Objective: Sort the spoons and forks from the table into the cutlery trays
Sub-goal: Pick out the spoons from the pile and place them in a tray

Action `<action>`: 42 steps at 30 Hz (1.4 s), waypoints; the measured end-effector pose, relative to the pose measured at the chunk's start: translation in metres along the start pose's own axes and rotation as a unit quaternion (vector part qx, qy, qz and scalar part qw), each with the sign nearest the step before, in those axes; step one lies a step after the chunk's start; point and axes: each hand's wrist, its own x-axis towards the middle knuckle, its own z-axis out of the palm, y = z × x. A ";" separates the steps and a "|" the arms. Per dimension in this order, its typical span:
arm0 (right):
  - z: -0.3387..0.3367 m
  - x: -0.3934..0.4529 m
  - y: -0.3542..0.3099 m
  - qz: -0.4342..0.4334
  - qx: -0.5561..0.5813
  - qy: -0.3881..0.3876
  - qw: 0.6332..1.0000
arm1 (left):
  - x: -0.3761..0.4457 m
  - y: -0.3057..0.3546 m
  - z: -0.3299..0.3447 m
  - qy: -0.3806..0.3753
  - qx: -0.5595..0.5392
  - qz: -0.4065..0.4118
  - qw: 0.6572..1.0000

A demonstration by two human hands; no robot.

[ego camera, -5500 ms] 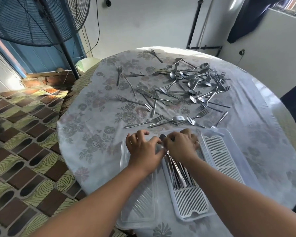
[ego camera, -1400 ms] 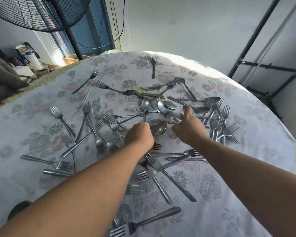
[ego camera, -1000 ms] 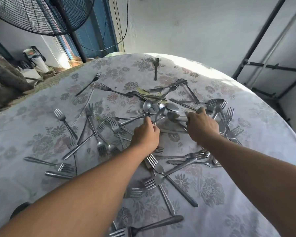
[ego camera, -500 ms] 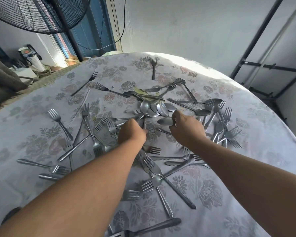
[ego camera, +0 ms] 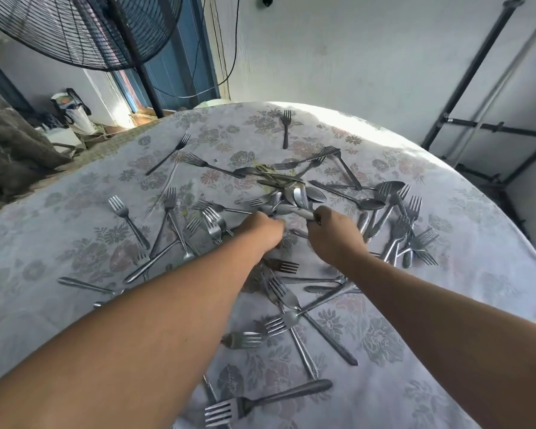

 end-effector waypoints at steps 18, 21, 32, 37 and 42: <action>-0.001 -0.111 -0.098 0.137 0.272 0.038 0.952 | -0.119 -0.076 -0.107 -0.165 -0.334 -0.079 0.925; 0.015 -0.141 -0.128 0.143 0.299 0.060 0.942 | -0.145 -0.102 -0.133 -0.201 -0.345 -0.048 0.915; 0.083 -0.237 -0.221 0.094 0.304 0.030 0.948 | -0.202 -0.197 -0.184 -0.139 -0.334 -0.019 0.932; 0.100 -0.264 -0.243 0.085 0.330 0.001 0.940 | -0.228 -0.230 -0.203 -0.110 -0.333 -0.040 0.936; 0.113 -0.290 -0.260 0.126 0.395 -0.009 0.910 | -0.231 -0.255 -0.213 -0.070 -0.352 -0.056 0.932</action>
